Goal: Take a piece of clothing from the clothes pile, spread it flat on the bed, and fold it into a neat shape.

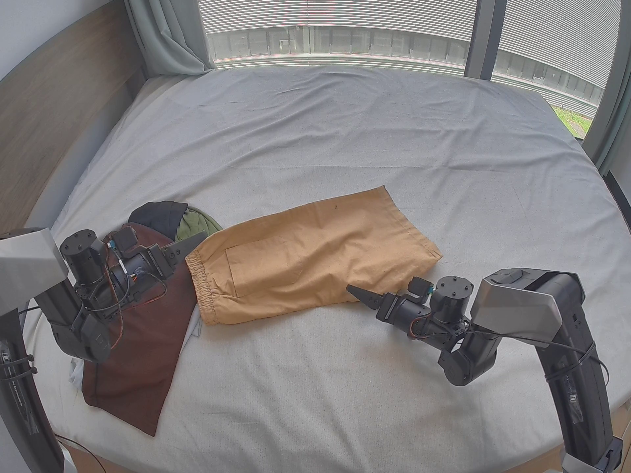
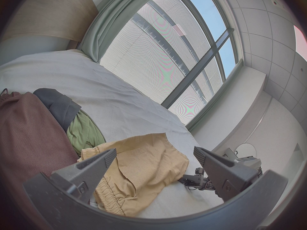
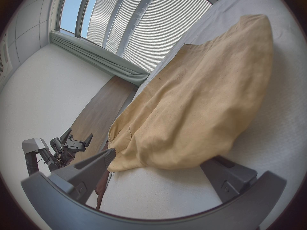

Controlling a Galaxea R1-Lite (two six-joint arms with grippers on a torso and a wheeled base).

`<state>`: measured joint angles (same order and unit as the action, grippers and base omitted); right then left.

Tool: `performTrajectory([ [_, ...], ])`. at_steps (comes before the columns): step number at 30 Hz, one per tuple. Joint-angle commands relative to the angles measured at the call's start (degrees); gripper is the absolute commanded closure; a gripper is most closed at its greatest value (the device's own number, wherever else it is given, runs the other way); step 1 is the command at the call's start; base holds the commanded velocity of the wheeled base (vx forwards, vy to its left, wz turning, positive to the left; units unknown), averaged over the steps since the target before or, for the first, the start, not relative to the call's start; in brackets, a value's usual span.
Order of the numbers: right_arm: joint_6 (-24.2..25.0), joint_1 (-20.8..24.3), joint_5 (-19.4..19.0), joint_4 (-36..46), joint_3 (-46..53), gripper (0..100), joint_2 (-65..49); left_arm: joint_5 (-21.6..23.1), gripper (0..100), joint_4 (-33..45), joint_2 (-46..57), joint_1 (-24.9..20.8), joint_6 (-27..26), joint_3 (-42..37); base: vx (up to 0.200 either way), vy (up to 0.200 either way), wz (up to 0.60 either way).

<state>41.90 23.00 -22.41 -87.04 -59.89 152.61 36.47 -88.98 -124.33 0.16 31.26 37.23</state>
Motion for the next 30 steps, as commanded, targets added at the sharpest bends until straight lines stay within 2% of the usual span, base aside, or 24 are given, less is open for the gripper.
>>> performTrajectory([
  [1,0.90,1.43,1.31,0.91,-3.48,0,2.86,0.00,0,-0.05,-0.21,0.02,0.03,0.04,0.000,0.000,0.00],
  [5,0.90,1.52,4.56,0.64,-8.57,0,5.50,0.00,0,-0.05,-0.12,0.02,0.03,0.04,0.000,0.000,0.00],
  [18,0.90,0.99,5.18,0.29,-8.66,0,5.50,0.00,0,-0.05,-0.30,0.02,0.12,0.04,0.000,0.000,0.00],
  [19,0.90,0.99,5.18,0.29,-8.66,100,5.50,0.00,0,-0.05,-0.30,0.02,0.12,0.04,0.000,0.000,0.00],
  [30,0.73,1.34,5.18,-0.06,-6.90,100,4.97,0.00,0,-0.05,-0.38,0.02,0.21,-0.05,0.000,0.000,0.00],
])
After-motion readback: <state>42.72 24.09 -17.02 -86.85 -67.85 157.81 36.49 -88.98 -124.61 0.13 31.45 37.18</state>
